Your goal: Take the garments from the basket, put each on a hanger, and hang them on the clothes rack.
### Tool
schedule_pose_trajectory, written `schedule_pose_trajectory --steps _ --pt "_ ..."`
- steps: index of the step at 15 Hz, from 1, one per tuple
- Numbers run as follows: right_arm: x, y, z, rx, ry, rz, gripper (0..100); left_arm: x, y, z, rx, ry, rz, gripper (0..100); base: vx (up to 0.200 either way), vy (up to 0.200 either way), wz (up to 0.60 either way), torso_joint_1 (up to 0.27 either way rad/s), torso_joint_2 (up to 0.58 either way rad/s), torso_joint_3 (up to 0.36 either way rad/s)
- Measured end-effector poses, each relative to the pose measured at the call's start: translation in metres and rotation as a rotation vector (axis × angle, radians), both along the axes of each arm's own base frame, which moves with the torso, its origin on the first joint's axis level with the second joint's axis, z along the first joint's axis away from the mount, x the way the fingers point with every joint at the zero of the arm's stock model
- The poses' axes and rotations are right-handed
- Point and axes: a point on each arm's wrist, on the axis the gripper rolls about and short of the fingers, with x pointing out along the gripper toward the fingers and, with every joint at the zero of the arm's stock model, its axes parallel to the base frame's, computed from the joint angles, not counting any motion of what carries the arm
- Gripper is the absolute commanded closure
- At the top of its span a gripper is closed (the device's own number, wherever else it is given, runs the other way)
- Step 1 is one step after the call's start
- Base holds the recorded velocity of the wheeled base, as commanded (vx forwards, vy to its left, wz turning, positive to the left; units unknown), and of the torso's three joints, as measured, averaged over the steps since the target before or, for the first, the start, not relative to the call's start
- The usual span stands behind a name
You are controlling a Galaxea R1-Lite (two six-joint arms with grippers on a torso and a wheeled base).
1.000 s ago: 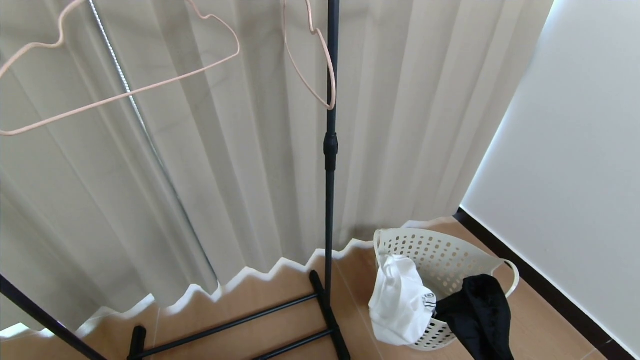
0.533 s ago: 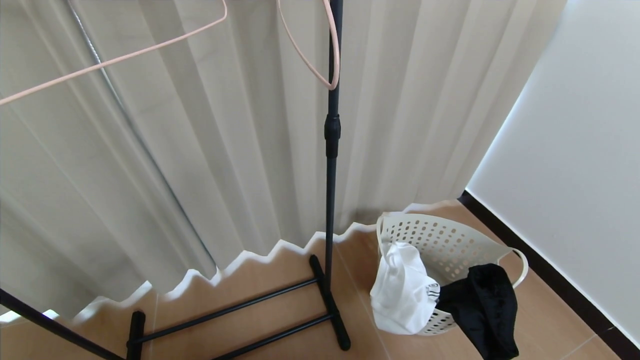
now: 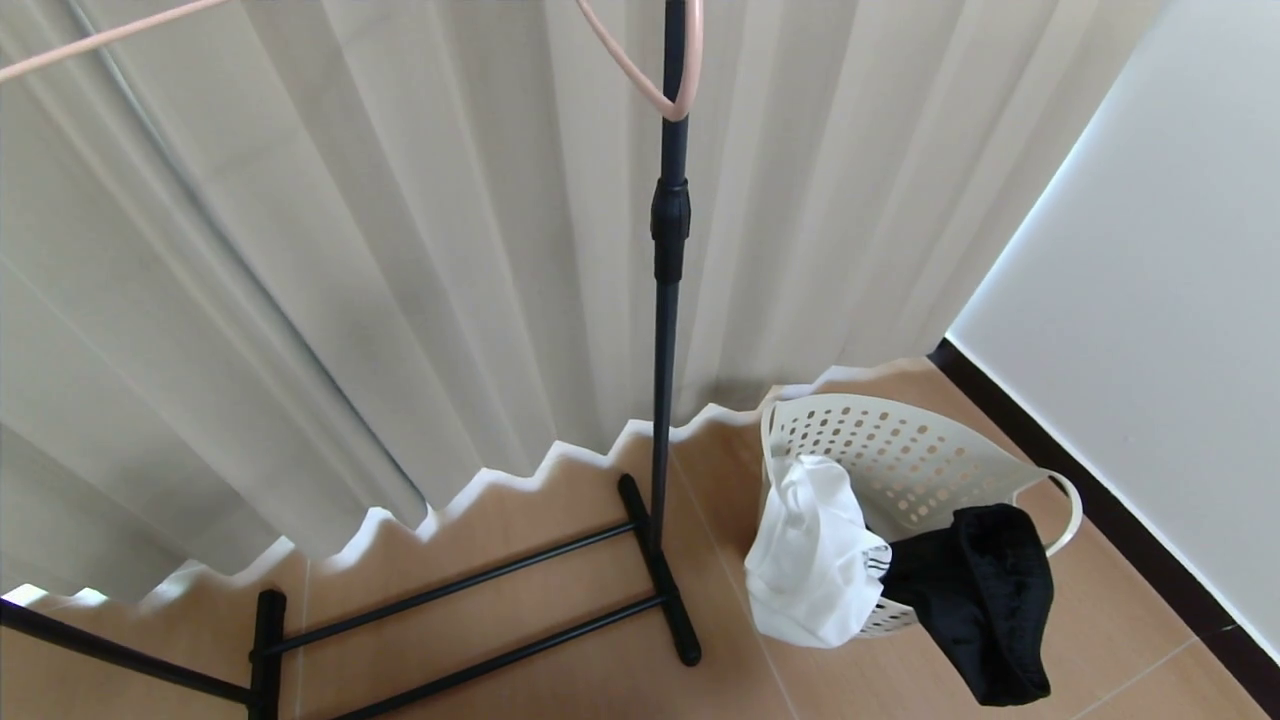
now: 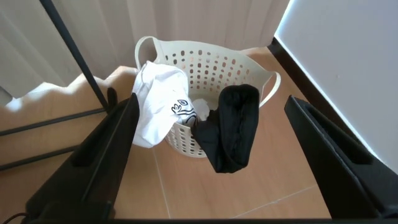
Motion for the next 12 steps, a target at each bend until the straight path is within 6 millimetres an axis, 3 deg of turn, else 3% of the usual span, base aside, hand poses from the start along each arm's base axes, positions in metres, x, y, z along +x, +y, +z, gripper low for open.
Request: schedule_pose_trajectory --steps 4,7,10,12 --pt "0.0 0.0 0.0 -0.01 0.013 0.003 0 0.0 0.0 0.0 -0.001 0.0 0.0 0 0.0 0.0 0.0 0.005 0.0 -0.185" --pt "0.009 0.0 0.004 0.01 0.11 0.06 0 0.0 0.0 0.0 0.0 0.0 0.0 0 0.0 0.0 0.0 0.001 0.0 -0.028" --pt "0.039 0.003 0.028 0.058 0.317 0.15 0 0.0 0.0 0.0 0.0 0.0 0.0 0 0.0 0.0 0.0 0.0 0.0 0.0" --pt "0.081 0.011 0.053 0.063 0.483 0.185 0 0.0 0.0 0.0 -0.001 0.0 0.0 0 0.0 0.0 0.0 0.0 0.0 0.0"
